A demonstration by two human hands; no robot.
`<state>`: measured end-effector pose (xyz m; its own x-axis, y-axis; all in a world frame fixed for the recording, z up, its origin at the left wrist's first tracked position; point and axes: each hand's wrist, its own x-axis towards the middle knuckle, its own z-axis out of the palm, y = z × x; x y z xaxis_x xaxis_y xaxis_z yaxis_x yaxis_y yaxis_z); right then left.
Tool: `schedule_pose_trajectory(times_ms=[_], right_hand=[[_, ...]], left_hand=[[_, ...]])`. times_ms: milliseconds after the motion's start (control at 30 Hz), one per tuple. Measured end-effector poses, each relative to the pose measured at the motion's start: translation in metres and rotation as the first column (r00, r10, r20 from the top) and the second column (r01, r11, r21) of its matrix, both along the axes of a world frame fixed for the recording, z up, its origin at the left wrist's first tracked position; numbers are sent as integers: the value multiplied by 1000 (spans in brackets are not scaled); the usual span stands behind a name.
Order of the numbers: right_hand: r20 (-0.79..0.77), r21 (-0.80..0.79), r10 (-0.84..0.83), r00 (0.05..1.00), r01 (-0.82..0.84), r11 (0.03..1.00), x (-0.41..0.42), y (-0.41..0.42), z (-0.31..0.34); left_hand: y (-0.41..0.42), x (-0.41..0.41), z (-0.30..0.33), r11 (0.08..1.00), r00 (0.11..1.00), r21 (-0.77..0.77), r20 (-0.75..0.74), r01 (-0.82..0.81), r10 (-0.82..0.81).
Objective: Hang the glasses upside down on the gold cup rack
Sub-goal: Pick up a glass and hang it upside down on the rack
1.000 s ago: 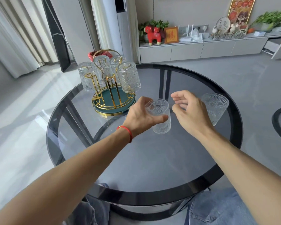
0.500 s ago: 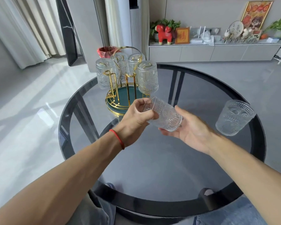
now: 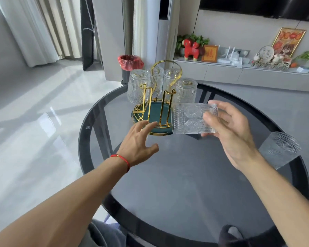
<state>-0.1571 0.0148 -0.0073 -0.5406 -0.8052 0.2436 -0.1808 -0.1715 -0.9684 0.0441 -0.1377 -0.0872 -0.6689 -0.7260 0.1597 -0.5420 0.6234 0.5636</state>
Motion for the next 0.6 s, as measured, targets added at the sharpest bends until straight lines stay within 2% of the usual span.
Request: schedule_pose_trajectory(times_ms=[67, 133, 233, 300, 433, 600], right_hand=[[-122, -64, -61, 991, 53, 997, 14, -17, 16], [-305, -109, -148, 941, 120, 987, 29, -38, 33], [-583, -142, -216, 783, 164, 976, 47, -71, 62], [-706, -88, -176, 686, 161, 983, 55, -94, 75], [-805, 78, -39, 592, 171, 982, 60, -127, 83], [-832, 169, 43, 554, 178, 969, 66, -149, 75]], left_hand=[[-2, 1, -3, 1000, 1000, -17, 12, -5, 5], [-4, 0, -6, 999, 1000, -37, 16, -11, 12], [-5, -1, -12, 999, 999, -44, 53, -9, 11], [-7, 0, -15, 998, 997, -57, 72, -5, 9], [-9, -2, -17, 997, 996, -73, 84, -11, 18], [-8, -4, -18, 996, 994, -83, 101, -26, 35]])
